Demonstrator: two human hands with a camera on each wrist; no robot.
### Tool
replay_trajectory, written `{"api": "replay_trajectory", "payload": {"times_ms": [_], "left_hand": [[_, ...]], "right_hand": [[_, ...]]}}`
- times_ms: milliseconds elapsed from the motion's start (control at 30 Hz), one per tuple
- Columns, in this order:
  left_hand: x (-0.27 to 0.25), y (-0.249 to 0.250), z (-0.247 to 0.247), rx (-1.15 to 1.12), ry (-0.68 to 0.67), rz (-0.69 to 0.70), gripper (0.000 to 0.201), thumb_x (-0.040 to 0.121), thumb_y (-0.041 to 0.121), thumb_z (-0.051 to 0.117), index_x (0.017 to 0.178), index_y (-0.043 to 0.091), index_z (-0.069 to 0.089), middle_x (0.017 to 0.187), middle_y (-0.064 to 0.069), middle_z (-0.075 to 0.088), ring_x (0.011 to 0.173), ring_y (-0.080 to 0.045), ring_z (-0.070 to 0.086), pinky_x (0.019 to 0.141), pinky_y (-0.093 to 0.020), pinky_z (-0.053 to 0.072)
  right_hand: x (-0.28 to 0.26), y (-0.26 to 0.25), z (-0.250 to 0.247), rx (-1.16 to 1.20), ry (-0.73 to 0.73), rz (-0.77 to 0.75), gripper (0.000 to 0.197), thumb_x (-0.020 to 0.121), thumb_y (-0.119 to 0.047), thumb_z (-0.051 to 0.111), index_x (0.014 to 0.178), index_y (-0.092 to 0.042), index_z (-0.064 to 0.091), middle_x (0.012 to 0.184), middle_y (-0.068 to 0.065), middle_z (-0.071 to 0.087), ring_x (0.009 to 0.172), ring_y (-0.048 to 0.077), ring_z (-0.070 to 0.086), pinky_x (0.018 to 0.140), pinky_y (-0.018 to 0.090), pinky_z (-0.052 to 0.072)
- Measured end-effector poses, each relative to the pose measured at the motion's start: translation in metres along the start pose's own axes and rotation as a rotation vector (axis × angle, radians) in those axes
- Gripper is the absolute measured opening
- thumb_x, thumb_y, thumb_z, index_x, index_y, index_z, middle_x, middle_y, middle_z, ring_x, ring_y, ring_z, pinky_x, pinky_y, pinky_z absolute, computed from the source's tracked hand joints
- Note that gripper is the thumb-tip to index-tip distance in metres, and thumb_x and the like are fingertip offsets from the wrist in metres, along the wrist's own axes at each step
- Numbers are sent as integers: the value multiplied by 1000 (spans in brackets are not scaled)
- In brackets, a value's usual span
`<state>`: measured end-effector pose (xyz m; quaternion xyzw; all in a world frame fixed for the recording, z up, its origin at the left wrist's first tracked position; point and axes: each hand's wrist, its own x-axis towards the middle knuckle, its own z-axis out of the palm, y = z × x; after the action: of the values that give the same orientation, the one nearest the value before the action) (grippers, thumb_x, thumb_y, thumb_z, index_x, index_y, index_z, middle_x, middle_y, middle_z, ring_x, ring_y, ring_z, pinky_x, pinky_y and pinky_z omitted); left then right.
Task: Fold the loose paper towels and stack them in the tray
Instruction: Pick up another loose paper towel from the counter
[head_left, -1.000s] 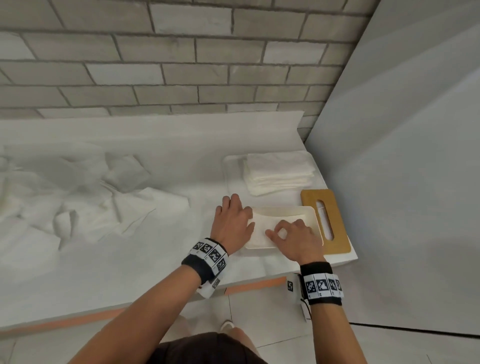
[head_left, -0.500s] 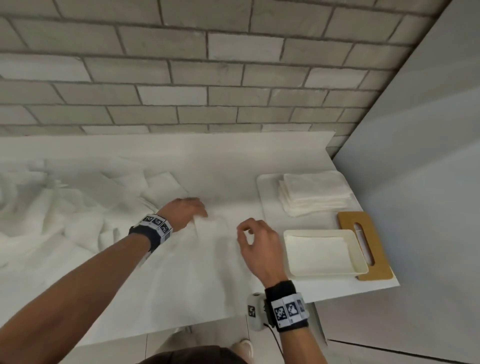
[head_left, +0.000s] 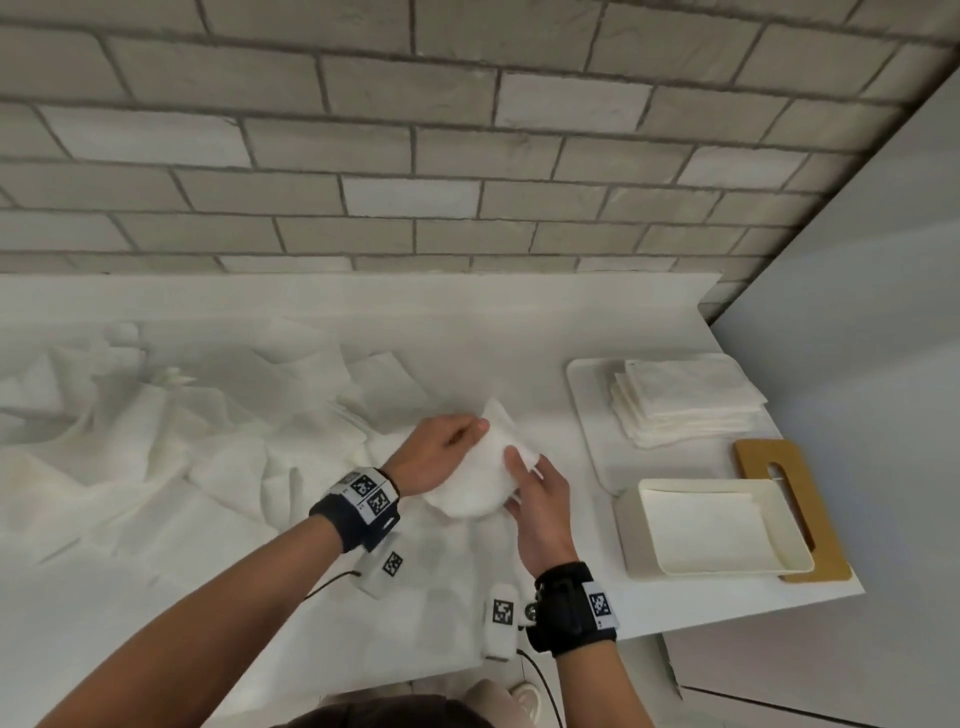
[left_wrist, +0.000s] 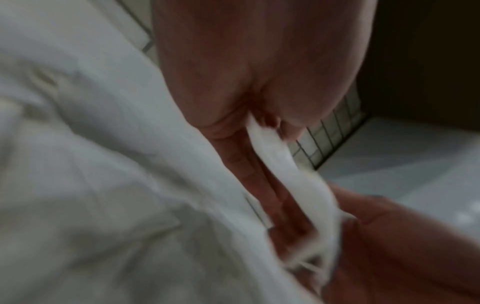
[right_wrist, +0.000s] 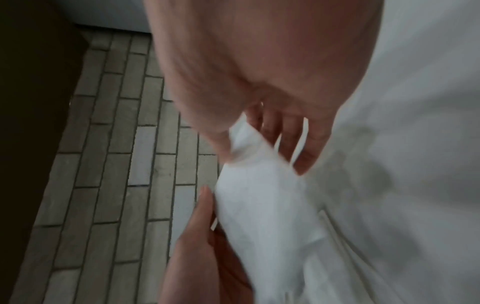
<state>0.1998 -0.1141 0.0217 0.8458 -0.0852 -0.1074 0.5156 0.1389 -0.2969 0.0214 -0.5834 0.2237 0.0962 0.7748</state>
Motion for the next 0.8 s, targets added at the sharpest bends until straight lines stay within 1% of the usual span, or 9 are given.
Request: {"api": "replay_trajectory", "payload": {"times_ms": [67, 167, 233, 333, 433, 533, 600, 700, 800], "left_hand": [[9, -11, -18, 14, -50, -37, 36, 111, 32, 48, 89, 11, 67, 80, -2, 75, 73, -19, 70, 75, -36, 60], [48, -38, -60, 453, -82, -12, 19, 99, 10, 52, 112, 19, 63, 108, -8, 75, 97, -33, 71, 88, -43, 57], [73, -57, -85, 753, -214, -43, 57, 91, -10, 50, 138, 22, 55, 139, -7, 61, 126, -34, 59, 104, -46, 49], [101, -80, -112, 1079, -329, 25, 83, 89, -15, 56, 159, 25, 37, 166, 2, 36, 155, -27, 31, 122, -47, 33], [116, -80, -123, 1219, -386, 66, 61, 96, -2, 59, 147, 30, 46, 151, 8, 49, 142, -23, 42, 124, -46, 25], [124, -70, -125, 1275, -410, 109, 19, 96, 19, 67, 113, 28, 64, 124, 6, 55, 128, -23, 45, 121, -45, 24], [125, -70, -126, 1225, -363, 159, 11, 91, 33, 76, 95, 28, 67, 116, 6, 51, 119, -23, 45, 111, -39, 31], [118, -66, -123, 833, -288, 184, 19, 90, 34, 82, 89, 28, 63, 114, 9, 60, 112, -23, 51, 103, -38, 40], [105, -38, -116, 474, -216, 144, 22, 91, 32, 83, 89, 30, 61, 99, 11, 71, 100, -17, 65, 96, -46, 53]], "right_hand": [[2, -1, 4, -66, 122, -95, 16, 104, -21, 72, 118, -12, 72, 114, 6, 81, 115, 28, 75, 97, 47, 63], [4, -1, -6, -213, 169, -191, 28, 108, -30, 66, 130, -13, 61, 132, -7, 71, 121, 1, 68, 99, 24, 56], [5, 2, -21, -384, 138, -214, 61, 106, -50, 64, 158, -21, 48, 157, -12, 55, 140, 2, 54, 118, 33, 46], [-4, -6, -37, -646, 69, -375, 47, 109, -48, 59, 152, -29, 54, 148, -17, 64, 132, 8, 62, 114, 37, 50], [-12, -8, -53, -678, -3, -381, 42, 103, -37, 72, 143, -40, 57, 125, -15, 74, 109, 9, 72, 93, 29, 57], [-10, 5, -76, -704, -25, -70, 68, 77, -42, 97, 133, -47, 59, 102, 0, 78, 94, 18, 75, 85, 37, 62], [-8, 17, -89, -799, -98, 60, 63, 69, -34, 102, 121, -36, 66, 98, 1, 80, 91, 15, 78, 85, 37, 65], [-5, 22, -98, -1079, -103, 22, 31, 77, -21, 93, 102, -24, 75, 97, -7, 78, 94, 9, 75, 87, 29, 62], [-13, -2, -90, -1201, -113, -191, 9, 93, -19, 78, 92, -27, 76, 84, -10, 75, 83, 13, 72, 72, 22, 55]]}}
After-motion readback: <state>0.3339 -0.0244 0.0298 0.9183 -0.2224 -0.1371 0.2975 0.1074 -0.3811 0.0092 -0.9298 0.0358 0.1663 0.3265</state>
